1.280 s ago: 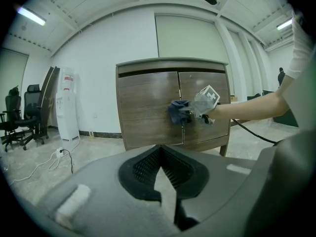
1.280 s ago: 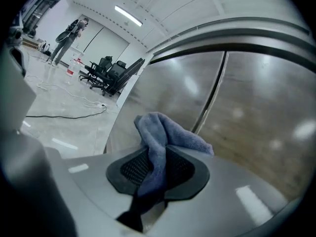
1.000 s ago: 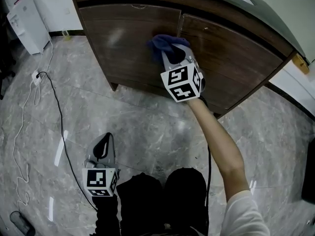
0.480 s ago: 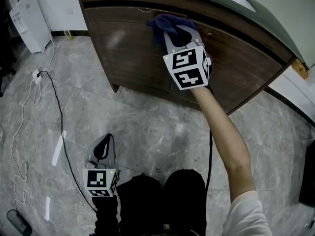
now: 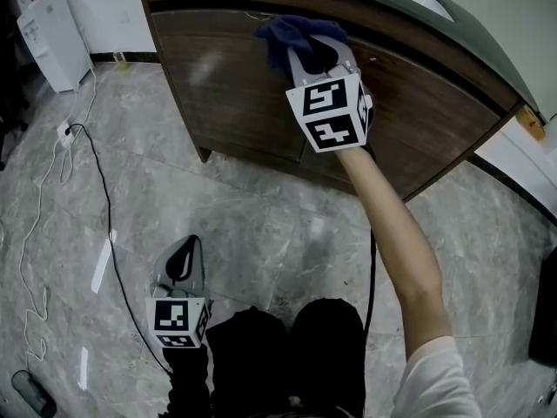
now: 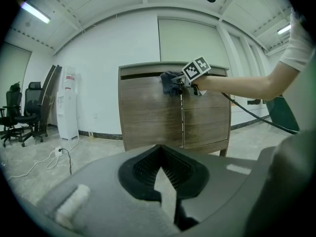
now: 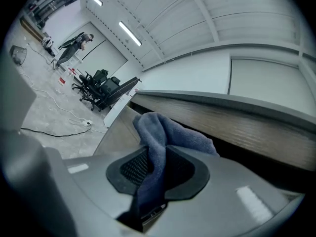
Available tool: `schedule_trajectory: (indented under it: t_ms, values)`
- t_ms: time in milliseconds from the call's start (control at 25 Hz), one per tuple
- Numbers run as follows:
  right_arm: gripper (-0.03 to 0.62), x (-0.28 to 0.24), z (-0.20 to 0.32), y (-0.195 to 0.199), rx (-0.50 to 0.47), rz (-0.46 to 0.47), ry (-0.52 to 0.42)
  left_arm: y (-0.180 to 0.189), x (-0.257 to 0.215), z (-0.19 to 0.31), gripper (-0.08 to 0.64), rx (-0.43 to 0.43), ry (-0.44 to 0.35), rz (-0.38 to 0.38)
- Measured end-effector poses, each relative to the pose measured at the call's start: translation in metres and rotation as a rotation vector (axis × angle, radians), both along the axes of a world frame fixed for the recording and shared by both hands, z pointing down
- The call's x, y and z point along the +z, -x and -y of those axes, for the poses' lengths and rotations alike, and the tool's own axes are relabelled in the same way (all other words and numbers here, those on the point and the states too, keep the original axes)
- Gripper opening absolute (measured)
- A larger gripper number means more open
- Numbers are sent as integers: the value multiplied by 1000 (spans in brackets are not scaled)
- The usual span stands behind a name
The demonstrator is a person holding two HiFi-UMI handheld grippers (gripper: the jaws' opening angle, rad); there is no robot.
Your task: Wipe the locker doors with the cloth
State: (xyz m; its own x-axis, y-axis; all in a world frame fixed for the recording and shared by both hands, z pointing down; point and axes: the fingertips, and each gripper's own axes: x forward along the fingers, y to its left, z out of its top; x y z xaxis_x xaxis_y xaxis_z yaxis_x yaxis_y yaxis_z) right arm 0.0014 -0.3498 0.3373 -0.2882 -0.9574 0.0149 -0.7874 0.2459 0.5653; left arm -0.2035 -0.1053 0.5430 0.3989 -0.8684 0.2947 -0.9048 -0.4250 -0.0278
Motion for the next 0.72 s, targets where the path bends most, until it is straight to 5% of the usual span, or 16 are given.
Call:
schedule_trajectory:
  t_ms: [720]
  values:
    - [92,135,10,21,-11,-27,188,22,2,1,0,-36,4,18]
